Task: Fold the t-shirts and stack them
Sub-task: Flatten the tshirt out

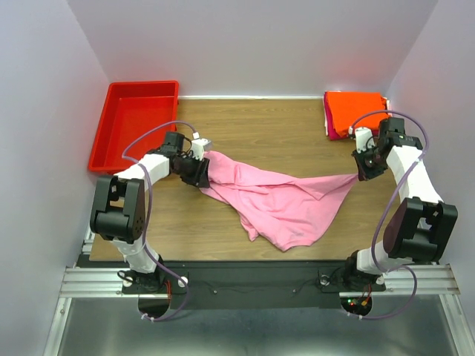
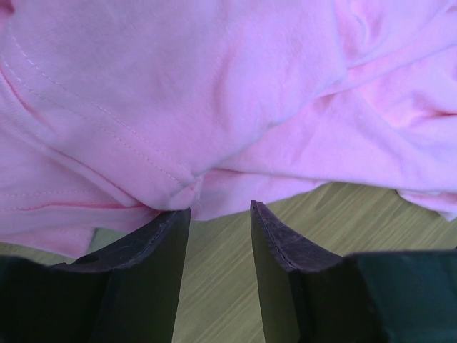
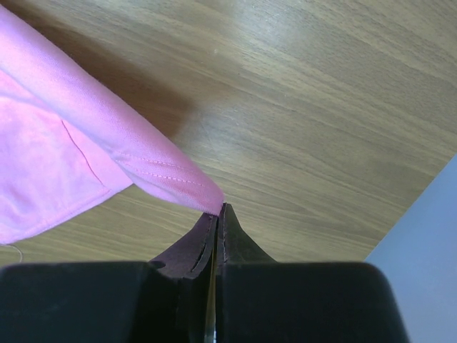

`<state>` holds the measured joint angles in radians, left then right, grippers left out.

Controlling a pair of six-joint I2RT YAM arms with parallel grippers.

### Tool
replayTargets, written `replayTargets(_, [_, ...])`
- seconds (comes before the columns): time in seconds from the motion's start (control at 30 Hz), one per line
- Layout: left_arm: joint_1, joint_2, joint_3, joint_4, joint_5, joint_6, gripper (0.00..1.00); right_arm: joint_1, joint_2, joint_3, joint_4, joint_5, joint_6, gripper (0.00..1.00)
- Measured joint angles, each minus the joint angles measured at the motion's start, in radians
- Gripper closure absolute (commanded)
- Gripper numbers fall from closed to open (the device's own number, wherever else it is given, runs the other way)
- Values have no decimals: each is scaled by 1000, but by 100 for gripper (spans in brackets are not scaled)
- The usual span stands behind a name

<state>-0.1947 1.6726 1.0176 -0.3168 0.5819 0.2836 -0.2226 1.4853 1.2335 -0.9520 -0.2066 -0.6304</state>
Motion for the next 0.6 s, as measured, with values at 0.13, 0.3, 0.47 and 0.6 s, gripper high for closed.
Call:
replayTargets(0.13, [0, 26, -4, 55, -4, -48, 65, 0, 0, 0, -1, 0, 0, 99])
replayTargets(0.3, [0, 47, -4, 85, -2, -80, 95, 0, 0, 0, -2, 0, -1, 99])
replayTargets(0.47, [0, 1, 8, 52, 13, -85, 100, 0, 0, 2, -6, 0, -1, 99])
replayTargets(0.6, [0, -90, 69, 8, 28, -84, 100, 0, 0, 15, -9, 0, 0, 99])
